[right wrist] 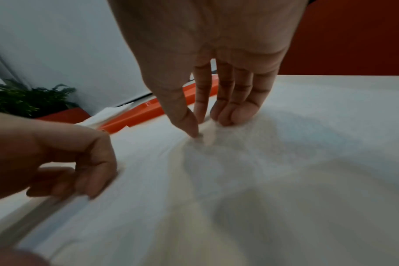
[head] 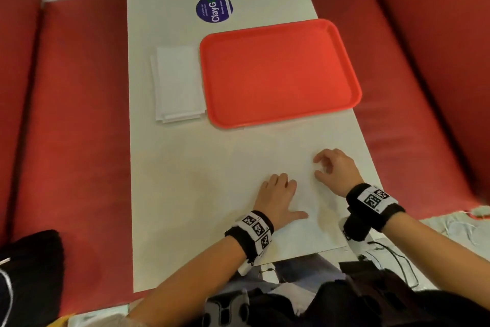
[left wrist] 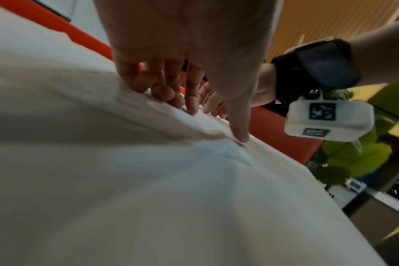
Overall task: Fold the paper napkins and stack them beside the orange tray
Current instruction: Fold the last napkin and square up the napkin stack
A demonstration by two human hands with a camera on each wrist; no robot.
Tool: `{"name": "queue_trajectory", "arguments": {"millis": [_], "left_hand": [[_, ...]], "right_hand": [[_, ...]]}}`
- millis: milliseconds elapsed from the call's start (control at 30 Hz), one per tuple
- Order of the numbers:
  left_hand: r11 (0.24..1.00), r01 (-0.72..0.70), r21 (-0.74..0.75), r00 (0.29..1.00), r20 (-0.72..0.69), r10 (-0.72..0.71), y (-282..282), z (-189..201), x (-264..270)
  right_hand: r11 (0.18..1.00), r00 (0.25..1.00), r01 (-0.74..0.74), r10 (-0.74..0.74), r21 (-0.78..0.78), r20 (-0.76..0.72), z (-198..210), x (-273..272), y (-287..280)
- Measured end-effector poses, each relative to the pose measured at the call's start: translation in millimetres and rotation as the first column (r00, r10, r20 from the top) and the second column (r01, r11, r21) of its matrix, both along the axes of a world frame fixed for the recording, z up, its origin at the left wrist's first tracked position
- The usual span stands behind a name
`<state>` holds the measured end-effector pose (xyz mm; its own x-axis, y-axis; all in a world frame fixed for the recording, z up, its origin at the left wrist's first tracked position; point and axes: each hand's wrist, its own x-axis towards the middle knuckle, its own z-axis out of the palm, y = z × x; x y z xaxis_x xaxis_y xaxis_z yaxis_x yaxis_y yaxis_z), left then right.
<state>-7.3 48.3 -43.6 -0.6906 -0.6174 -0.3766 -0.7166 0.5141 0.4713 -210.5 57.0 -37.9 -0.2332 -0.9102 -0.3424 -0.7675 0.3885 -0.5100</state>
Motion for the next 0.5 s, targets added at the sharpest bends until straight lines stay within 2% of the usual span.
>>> {"name": "queue_trajectory", "arguments": {"millis": [67, 267, 333, 400, 500], "left_hand": [[0.999, -0.002, -0.039, 0.999, 0.048, 0.004, 0, -2, -5], [0.999, -0.02, -0.03, 1.0, -0.019, 0.019, 0, -1, -4], [0.997, -0.047, 0.057, 0.991, -0.12, 0.054, -4, 3, 0], [0.977, -0.104, 0.187, 0.959, -0.242, 0.148, -11, 11, 4], [0.932, -0.189, 0.309, 0.897, -0.332, 0.292, -21, 24, 14]], "right_hand": [[1.0, 0.999, -0.003, 0.003, -0.024, 0.036, -3, -4, 7], [0.997, 0.997, 0.009, -0.003, -0.077, 0.072, -9, -5, 4], [0.997, 0.997, 0.011, -0.004, -0.077, 0.083, -9, -5, 4], [0.997, 0.996, 0.004, 0.004, -0.081, 0.091, -8, -5, 3], [0.999, 0.995, 0.0, 0.005, -0.05, 0.101, -6, -6, 2]]}}
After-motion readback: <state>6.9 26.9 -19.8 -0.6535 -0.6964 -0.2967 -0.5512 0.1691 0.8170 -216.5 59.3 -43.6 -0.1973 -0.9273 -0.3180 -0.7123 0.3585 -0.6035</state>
